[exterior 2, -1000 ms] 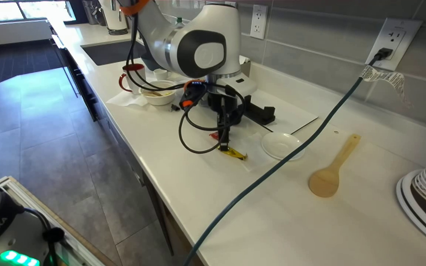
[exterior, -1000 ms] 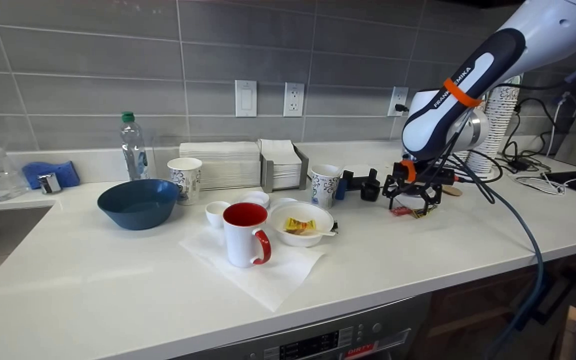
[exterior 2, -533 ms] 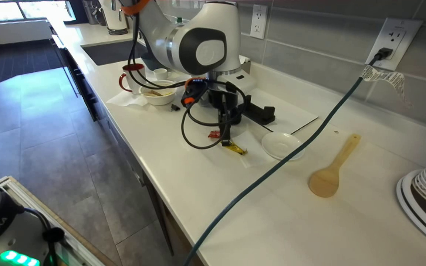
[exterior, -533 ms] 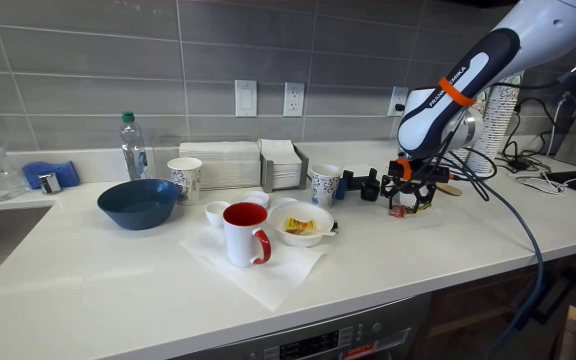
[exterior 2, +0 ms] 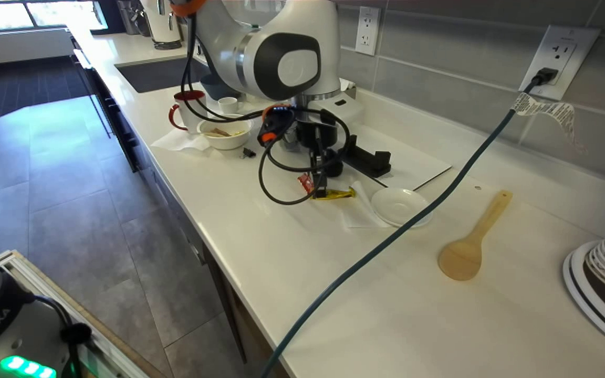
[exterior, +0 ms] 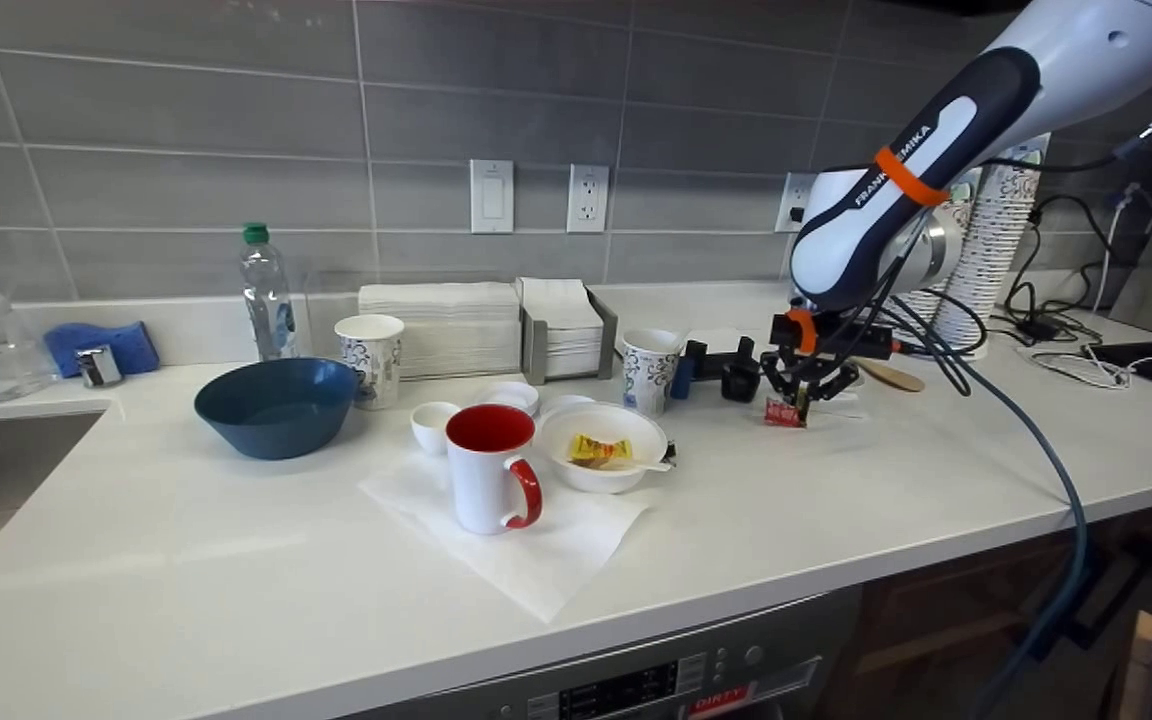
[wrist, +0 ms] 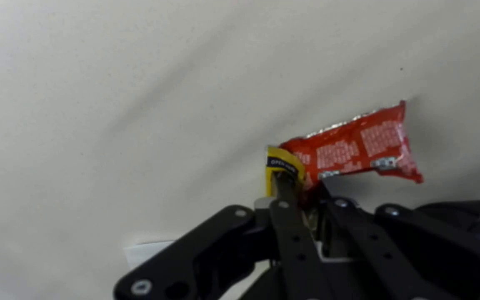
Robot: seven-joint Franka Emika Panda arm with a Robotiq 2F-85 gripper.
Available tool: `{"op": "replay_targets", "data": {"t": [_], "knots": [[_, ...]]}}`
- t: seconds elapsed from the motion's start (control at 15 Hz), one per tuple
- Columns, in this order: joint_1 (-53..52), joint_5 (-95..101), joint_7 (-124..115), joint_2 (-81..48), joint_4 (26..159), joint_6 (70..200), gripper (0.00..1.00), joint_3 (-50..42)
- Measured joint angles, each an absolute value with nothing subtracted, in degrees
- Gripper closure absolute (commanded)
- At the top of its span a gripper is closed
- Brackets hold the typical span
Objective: Pick up the sachets on the right and put them in the white bowl on the left
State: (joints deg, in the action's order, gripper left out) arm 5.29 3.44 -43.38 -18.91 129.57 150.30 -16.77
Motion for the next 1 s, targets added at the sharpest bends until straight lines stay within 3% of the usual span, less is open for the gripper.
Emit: {"op": "replay_targets", "data": {"t": [0.6,1.0], "knots": [[2.9,4.3,-44.3,-15.9,132.1,148.8,0.99,-17.7],[2.6,7.1,-43.2,-4.1,140.6,150.7,0.99,-16.5]]}}
